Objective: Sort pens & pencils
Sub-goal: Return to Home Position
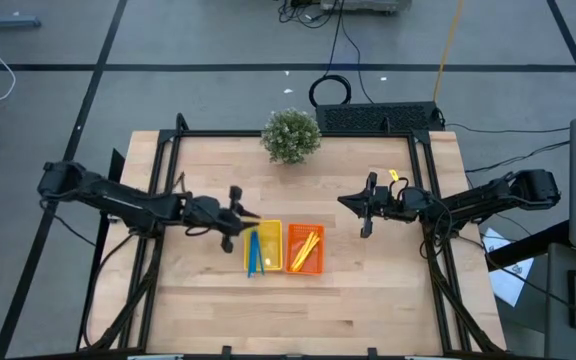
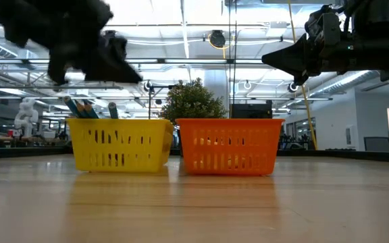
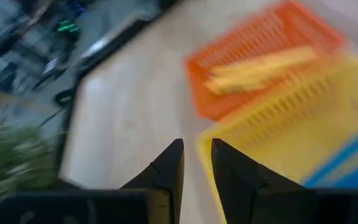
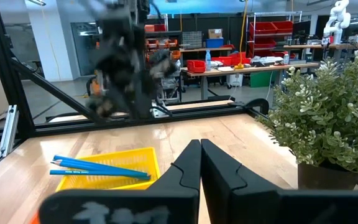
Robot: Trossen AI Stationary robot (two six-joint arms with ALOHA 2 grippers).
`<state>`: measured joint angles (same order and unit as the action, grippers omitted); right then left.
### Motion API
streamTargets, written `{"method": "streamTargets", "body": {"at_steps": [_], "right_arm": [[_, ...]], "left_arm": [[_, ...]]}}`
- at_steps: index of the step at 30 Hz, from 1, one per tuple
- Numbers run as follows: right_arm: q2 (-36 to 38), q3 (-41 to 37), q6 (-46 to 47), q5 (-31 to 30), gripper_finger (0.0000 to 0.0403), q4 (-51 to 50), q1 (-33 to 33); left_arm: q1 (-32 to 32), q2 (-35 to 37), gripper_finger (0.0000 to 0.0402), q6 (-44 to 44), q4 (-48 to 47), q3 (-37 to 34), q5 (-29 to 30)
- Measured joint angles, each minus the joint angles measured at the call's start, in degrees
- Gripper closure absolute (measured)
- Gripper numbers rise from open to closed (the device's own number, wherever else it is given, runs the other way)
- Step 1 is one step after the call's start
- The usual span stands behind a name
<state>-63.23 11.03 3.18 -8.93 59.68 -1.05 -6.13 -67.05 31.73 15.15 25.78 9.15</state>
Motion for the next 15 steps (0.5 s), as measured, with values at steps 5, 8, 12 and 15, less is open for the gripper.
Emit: {"method": "streamTargets", "body": {"at_steps": [5, 8, 12, 15], "right_arm": [[0.0, 0.0, 0.0, 0.0, 0.0403, 0.0, 0.0], [0.0, 0.0, 0.0, 0.0, 0.0403, 0.0, 0.0], [0.0, 0.0, 0.0, 0.0, 0.0403, 0.0, 0.0], [0.0, 0.0, 0.0, 0.0, 0.0403, 0.0, 0.0]], "left_arm": [[0.8, 10.0, 0.0314, -8.6, -15.2, 7.8, 3.8], [2.3, 15.7, 0.0327, -13.8, -23.4, 12.7, 4.0], [5.4, 23.2, 0.0382, -17.4, -26.2, 15.0, 4.5], [8.4, 29.0, 0.0394, -18.9, -25.9, 14.5, 4.6]]}}
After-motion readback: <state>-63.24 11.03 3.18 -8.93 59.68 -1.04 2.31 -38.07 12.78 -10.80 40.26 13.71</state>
